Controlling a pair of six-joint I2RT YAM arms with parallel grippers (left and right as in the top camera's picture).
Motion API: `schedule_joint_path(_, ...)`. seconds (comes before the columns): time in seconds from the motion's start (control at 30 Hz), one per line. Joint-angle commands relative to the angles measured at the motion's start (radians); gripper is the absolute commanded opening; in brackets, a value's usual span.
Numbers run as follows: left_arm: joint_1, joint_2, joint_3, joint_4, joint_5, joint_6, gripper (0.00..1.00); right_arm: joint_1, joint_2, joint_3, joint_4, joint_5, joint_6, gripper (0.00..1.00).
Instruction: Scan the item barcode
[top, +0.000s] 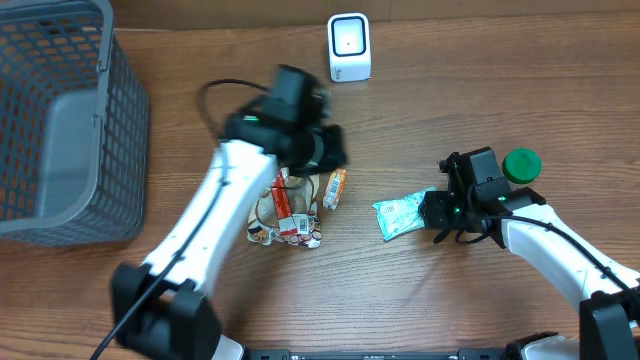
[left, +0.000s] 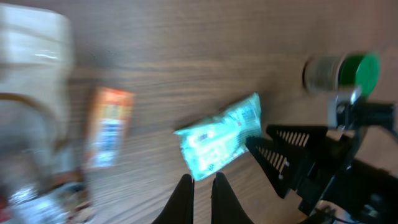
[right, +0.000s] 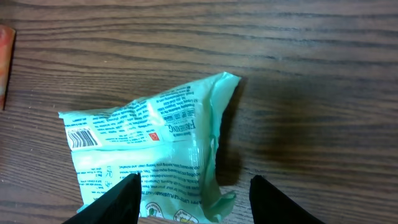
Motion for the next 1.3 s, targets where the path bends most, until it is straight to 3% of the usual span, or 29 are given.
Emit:
schedule_joint_path(0.0, -0.082, 0.105, -0.003, 0.038, -0.001, -0.034, 0.04, -0.027, -0.011, -0.004, -0.009, -0.027, 0.018, 0.57)
schedule_joint_path(0.3, -0.169, 0.300, -0.003, 0.097, -0.001, -0.059, 0.04, -0.063, -0.010, -0.004, -0.013, -0.107, 0.007, 0.50)
schedule_joint_path(0.87, -0.210, 0.460, -0.003, 0.123, -0.028, -0.063, 0.04, -0.063, 0.117, -0.004, 0.022, -0.268, 0.008, 0.53)
schedule_joint_path(1.27, -0.210, 0.496, -0.003, 0.123, -0.038, -0.062, 0.04, -0.063, 0.117, -0.004, 0.060, -0.293, 0.007, 0.32)
